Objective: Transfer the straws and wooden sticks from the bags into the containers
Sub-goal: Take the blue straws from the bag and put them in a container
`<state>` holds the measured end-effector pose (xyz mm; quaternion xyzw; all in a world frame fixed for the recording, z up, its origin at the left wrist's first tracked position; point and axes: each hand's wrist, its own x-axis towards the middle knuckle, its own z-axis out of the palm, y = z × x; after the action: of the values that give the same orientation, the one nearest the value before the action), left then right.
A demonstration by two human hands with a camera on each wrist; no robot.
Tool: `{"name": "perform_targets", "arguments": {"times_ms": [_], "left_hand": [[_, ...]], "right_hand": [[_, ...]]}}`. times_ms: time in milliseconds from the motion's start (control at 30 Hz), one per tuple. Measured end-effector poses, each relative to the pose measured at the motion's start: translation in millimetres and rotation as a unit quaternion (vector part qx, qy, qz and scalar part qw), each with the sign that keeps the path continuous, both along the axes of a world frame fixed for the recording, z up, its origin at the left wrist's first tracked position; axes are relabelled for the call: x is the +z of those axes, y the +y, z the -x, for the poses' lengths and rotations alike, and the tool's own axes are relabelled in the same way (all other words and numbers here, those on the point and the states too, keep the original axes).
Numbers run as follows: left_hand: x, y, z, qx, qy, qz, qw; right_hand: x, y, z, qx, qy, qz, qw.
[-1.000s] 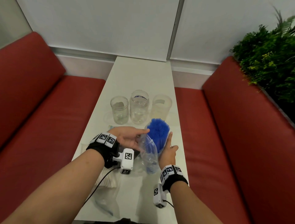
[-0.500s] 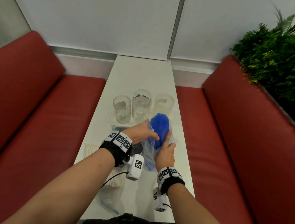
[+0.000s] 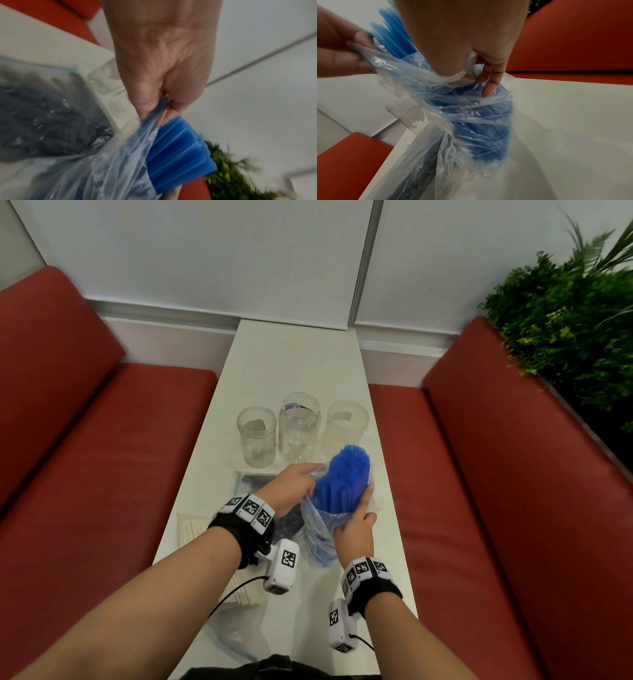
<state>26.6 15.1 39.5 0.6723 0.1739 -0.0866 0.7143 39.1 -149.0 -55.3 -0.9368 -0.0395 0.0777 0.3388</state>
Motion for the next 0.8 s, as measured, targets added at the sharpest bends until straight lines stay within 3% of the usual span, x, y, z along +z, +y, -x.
{"name": "perform_targets", "arguments": {"times_ms": [67, 133, 267, 333, 467, 800], "left_hand": [[-4, 5, 5, 0.011, 0.0, 0.134, 0.991], [-8, 12, 10, -0.003, 0.001, 0.193, 0.981], [-7, 24, 12, -0.079, 0.1, 0.09, 0.988], [1, 26, 6, -0.059, 0.158, 0.065, 0.983], [13, 27, -7, 0.038, 0.197, 0.144, 0.969], [-4, 22, -2, 0.154, 0.149, 0.243, 0.946]], "right_hand": [[-3, -3, -3, 0.003, 0.021, -0.022, 1.0], [-7, -5, -6, 0.001, 0.041, -0.027, 0.999], [-14, -8, -3, -0.02, 0.067, -0.007, 0.997], [-16, -7, -1, -0.029, 0.062, 0.011, 0.998], [-17, -5, 4, 0.0, 0.049, -0.009, 0.999], [-14, -4, 9, 0.032, 0.041, 0.054, 0.997]]}}
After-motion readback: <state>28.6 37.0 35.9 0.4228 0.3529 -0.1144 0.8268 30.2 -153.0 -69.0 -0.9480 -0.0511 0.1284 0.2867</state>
